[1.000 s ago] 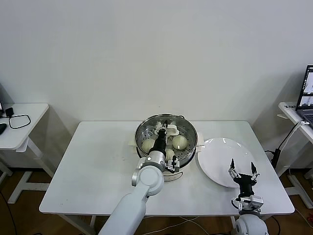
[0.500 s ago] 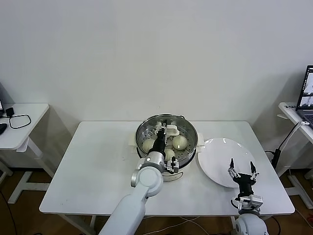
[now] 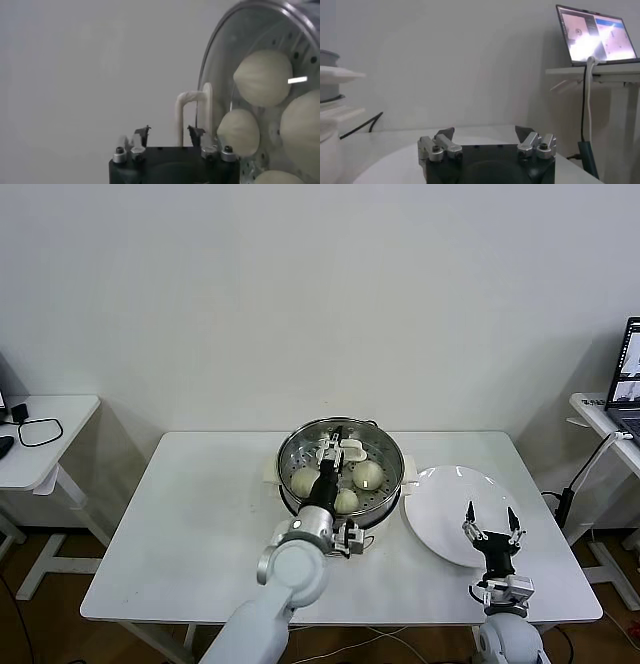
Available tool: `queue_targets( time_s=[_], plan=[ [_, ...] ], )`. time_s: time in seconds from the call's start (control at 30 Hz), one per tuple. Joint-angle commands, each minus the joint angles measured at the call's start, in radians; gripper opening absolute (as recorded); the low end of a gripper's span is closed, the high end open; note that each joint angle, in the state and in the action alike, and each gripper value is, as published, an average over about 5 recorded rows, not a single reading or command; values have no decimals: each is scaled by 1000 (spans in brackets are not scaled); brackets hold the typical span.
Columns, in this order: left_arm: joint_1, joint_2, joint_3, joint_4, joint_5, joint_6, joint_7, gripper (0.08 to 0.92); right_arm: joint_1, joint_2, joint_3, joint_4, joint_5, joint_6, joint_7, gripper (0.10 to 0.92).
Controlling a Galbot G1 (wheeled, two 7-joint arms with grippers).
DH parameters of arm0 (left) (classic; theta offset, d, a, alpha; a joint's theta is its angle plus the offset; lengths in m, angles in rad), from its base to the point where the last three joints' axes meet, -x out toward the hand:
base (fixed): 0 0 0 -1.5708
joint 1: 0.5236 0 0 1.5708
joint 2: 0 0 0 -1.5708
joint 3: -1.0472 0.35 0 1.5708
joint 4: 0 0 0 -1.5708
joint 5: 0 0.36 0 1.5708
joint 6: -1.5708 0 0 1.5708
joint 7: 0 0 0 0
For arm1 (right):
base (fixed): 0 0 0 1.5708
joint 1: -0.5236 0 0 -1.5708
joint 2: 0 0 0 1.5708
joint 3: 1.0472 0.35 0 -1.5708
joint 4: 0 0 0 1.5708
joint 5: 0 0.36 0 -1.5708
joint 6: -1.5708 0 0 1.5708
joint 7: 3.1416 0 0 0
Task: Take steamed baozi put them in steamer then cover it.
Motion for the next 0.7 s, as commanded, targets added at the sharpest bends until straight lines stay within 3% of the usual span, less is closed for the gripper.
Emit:
queue_targets(
  time_s=[0.03, 0.17, 0.3, 0.5, 0.7],
  plan=[
    [156, 140, -29, -351, -246, 6, 27, 780, 9, -1, -11, 6, -6, 4, -13, 823],
    [148, 154, -186, -416, -680, 6, -59, 820, 2, -7, -10, 27, 23, 24, -62, 823],
    [145, 173, -393, -362, -1108, -29, -172, 823, -8, -25, -19, 63, 61, 10, -90, 823],
    [193, 202, -641, -167, -1407, -118, -153, 823, -17, -36, -30, 100, 44, -55, -91, 823],
    [239, 207, -755, -43, -1522, -203, -138, 823, -22, -31, -19, 114, 103, -83, -113, 823]
  ],
)
